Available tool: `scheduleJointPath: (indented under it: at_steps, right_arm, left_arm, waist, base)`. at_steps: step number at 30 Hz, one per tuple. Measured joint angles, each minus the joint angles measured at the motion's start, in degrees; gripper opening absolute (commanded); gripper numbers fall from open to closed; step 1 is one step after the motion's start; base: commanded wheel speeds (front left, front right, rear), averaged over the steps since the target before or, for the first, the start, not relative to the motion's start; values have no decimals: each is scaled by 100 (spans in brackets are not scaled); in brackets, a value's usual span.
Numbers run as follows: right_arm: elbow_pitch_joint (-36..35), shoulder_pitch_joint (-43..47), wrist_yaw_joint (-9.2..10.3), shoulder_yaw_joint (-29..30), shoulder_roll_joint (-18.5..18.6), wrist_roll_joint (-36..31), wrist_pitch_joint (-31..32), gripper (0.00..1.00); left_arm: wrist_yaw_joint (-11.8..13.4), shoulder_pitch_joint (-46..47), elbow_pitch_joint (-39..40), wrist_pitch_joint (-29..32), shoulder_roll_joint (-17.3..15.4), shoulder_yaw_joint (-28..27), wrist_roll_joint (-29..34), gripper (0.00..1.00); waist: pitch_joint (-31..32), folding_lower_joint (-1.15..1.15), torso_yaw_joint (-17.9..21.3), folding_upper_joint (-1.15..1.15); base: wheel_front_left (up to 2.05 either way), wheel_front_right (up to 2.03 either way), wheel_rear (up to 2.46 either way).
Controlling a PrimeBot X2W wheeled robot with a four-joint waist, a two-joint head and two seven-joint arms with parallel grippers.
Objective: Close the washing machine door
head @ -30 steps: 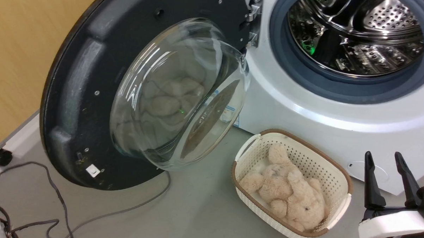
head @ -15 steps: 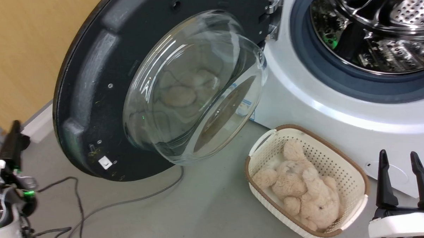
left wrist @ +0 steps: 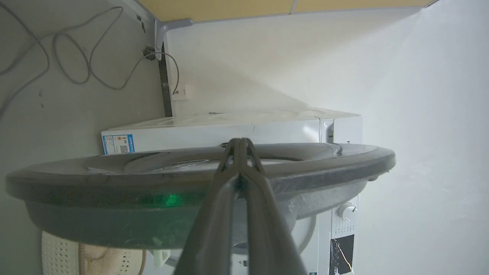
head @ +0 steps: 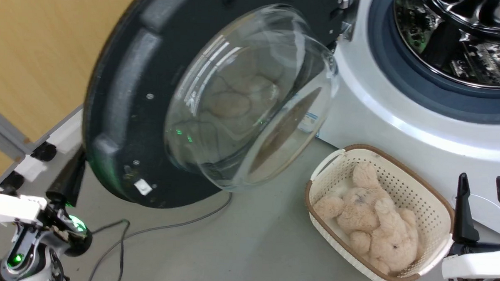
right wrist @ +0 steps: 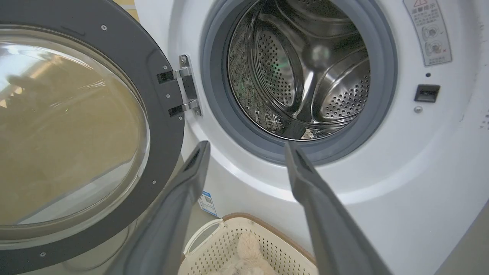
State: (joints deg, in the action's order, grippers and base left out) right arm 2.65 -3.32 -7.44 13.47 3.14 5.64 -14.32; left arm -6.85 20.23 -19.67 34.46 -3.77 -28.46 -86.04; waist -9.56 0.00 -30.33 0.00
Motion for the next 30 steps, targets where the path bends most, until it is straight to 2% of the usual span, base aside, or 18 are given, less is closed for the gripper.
scheduleJointPath:
  at_steps: [6, 16, 20, 30]
  right_arm:
    - [29, -18, 0, 59, -1, 62, -41, 100]
    - [137, -62, 0, 0, -2, 183, -42, 100]
    - [137, -62, 0, 3, -2, 201, -42, 100]
    - [125, -62, 0, -3, -8, 249, -42, 100]
  left_arm:
    - [-36, -589, 517, 516, 19, 646, -244, 0]
    - [-36, -1523, 1566, 636, 70, 2123, -369, 0]
    - [-36, -1697, 1761, 709, 77, 2757, -338, 0]
    - [-36, -1781, 1956, 407, 81, 4050, -42, 0]
  waist:
    - [35, 0, -105, 0]
    - [182, 0, -96, 0]
    - [250, 0, -61, 0]
    - [311, 0, 520, 0]
  base:
    - [0, 0, 0]
    - [0, 0, 0]
    - [0, 0, 0]
    - [0, 0, 0]
